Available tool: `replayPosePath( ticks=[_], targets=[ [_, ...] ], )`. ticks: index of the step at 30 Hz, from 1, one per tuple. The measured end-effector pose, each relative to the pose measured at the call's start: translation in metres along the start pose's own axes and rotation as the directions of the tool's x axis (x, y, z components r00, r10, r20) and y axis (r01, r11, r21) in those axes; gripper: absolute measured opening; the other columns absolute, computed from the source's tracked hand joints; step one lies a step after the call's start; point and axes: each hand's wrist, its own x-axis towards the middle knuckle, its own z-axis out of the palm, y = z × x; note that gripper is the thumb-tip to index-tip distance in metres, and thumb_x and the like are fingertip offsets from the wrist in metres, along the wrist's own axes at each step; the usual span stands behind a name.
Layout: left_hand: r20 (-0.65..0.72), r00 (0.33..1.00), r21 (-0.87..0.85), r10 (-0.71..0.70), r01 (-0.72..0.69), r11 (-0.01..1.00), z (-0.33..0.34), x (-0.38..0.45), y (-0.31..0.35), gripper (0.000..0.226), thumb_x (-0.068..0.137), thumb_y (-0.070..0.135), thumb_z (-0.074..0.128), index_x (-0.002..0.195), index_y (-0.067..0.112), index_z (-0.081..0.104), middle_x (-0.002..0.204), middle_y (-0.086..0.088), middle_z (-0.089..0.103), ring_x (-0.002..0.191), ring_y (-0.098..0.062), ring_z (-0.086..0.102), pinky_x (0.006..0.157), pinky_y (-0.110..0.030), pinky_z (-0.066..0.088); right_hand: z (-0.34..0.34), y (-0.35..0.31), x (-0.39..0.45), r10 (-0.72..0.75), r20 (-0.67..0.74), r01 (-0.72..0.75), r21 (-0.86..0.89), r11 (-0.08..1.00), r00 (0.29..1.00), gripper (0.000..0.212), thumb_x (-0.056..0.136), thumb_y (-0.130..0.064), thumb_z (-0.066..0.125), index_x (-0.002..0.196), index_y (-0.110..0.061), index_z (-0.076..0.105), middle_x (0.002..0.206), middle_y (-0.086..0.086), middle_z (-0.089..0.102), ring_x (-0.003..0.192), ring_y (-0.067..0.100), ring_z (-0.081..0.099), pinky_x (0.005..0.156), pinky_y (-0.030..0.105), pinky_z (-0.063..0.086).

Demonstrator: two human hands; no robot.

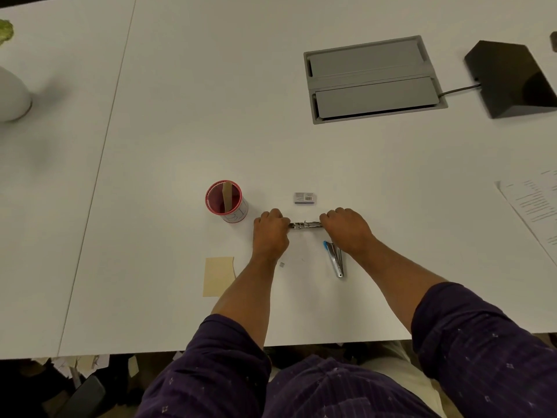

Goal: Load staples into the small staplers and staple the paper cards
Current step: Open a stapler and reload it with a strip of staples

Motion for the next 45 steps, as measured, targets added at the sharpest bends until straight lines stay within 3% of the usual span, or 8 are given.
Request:
replayPosePath(
  ticks=[4,7,10,13,17,38,41,45],
  targets=[
    [-0.073,0.997,-0.11,-0.036,0.028,0.994,-0.001,-0.016,0.001,0.03,0.091,0.017,0.062,0.12,0.015,0.068,0.116,-0.005,0.063,0.101,-0.026,0.057,0.084,-0.036,0.046,0.0,0.0,-0.004,0.072,-0.128,-0.062,0.077,0.995,0.989,0.023,0.069,0.0,0.08,0.08,-0.012,0.063,0.075,0.003,0.062,0.064,0.022,0.059,0.056,0.031,0.032],
    [-0.064,0.997,-0.145,-0.038,0.028,0.989,-0.002,-0.031,-0.003,0.03,0.082,0.015,0.061,0.11,0.016,0.071,0.106,-0.003,0.065,0.093,-0.025,0.058,0.079,-0.034,0.046,-0.004,-0.009,-0.008,-0.038,-0.276,0.068,0.1,0.993,0.96,0.031,0.053,0.008,0.082,0.07,-0.01,0.062,0.067,0.006,0.058,0.054,0.025,0.054,0.051,0.03,0.034],
    [0.025,0.999,-0.212,-0.033,0.037,0.977,-0.002,-0.045,-0.009,0.023,0.076,0.021,0.064,0.099,0.016,0.069,0.102,0.0,0.065,0.087,-0.022,0.059,0.077,-0.034,0.051,-0.004,-0.025,-0.007,-0.158,-0.332,0.2,0.094,0.975,0.93,0.024,0.062,0.002,0.086,0.071,-0.01,0.067,0.068,0.005,0.062,0.056,0.025,0.058,0.05,0.03,0.039],
    [0.129,0.991,-0.241,-0.021,0.052,0.969,0.0,-0.059,-0.014,0.026,0.076,0.028,0.065,0.1,0.018,0.065,0.1,0.001,0.064,0.086,-0.021,0.061,0.077,-0.032,0.052,-0.002,-0.044,-0.006,-0.193,-0.263,0.254,0.218,0.943,0.945,0.007,0.081,-0.008,0.079,0.082,-0.007,0.072,0.08,0.009,0.069,0.071,0.03,0.067,0.055,0.034,0.051],
    [0.198,0.98,-0.256,-0.037,0.088,0.963,0.005,-0.074,-0.017,0.031,0.079,0.034,0.067,0.106,0.02,0.062,0.102,0.002,0.06,0.088,-0.021,0.062,0.076,-0.033,0.053,0.003,-0.067,-0.006,-0.186,-0.06,0.195,0.295,0.935,0.981,0.026,0.104,-0.025,0.05,0.118,-0.014,0.068,0.111,0.005,0.066,0.103,0.027,0.063,0.077,0.037,0.051],
    [0.139,0.976,-0.325,-0.169,0.206,0.923,0.02,-0.078,-0.004,0.013,0.093,0.008,0.058,0.101,0.013,0.067,0.102,-0.004,0.061,0.09,-0.023,0.061,0.07,-0.03,0.046,0.013,-0.103,-0.005,-0.018,0.127,-0.059,0.577,0.815,0.992,0.026,0.104,-0.02,0.051,0.118,-0.016,0.072,0.107,0.007,0.065,0.097,0.025,0.064,0.086,0.04,0.054],
    [0.146,0.958,-0.451,-0.245,0.285,0.846,0.02,-0.076,-0.01,0.016,0.091,0.006,0.059,0.1,0.011,0.07,0.101,-0.004,0.067,0.092,-0.02,0.063,0.079,-0.034,0.053,0.009,-0.102,-0.002,0.04,0.117,-0.11,0.684,0.721,0.992,0.024,0.102,-0.024,0.055,0.11,-0.013,0.075,0.101,0.008,0.071,0.091,0.025,0.067,0.083,0.039,0.055],
    [0.129,0.916,-0.726,-0.381,0.349,0.593,0.009,-0.072,-0.018,0.01,0.089,0.012,0.067,0.093,0.009,0.075,0.085,-0.004,0.075,0.079,-0.016,0.069,0.076,-0.03,0.058,0.001,-0.1,0.006,0.138,0.052,-0.123,0.808,0.577,0.989,0.017,0.098,-0.026,0.064,0.105,-0.017,0.077,0.099,0.003,0.075,0.088,0.018,0.067,0.084,0.037,0.056]
  ],
)
